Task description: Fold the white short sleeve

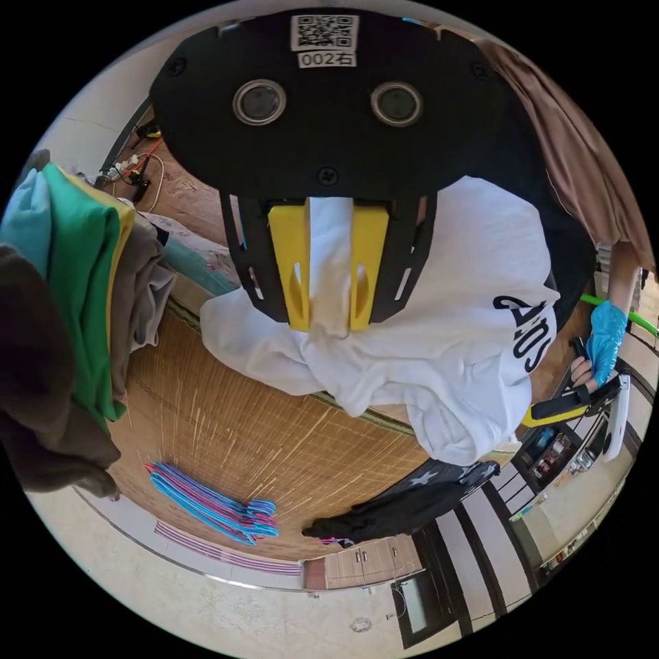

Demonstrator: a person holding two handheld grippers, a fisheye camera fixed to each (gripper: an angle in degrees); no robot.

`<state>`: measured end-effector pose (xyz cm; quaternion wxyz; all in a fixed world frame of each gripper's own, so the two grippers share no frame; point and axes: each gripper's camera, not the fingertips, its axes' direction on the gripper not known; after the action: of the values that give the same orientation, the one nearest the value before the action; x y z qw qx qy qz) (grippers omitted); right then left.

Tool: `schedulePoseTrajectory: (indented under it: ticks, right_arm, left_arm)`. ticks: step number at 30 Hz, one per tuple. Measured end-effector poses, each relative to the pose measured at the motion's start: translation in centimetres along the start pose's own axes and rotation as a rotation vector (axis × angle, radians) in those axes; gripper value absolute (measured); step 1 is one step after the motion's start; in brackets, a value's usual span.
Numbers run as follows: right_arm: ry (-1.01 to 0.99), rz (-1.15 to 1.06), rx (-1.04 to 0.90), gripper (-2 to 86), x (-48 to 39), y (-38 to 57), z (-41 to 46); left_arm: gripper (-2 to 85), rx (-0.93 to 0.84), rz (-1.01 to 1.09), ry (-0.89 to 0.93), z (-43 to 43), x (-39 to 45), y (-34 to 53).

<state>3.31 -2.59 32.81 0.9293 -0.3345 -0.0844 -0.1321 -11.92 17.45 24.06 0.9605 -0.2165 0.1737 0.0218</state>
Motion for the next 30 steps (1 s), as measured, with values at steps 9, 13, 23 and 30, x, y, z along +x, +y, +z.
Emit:
schedulePoseTrajectory:
  ticks: [9,13,23,30]
  right_arm:
    - [0.082,0.003,0.144,-0.7,-1.3,3.2,-3.1]
    - [0.123,0.027,0.235,-0.9,-1.7,5.1,-5.3]
    - [0.115,0.096,0.402,-0.9,-2.0,9.5,-9.7]
    - [0.112,0.107,0.492,-0.9,-2.1,12.5,-12.8]
  left_arm:
    - [9.4,-0.068,0.155,0.088,0.7,-1.9,0.5]
    - [12.2,-0.099,0.172,0.119,1.3,-2.6,0.3]
    - [9.1,-0.112,0.176,0.215,1.9,-3.1,-0.4]
    - [-0.3,-0.048,0.15,0.144,-0.8,-2.1,0.8]
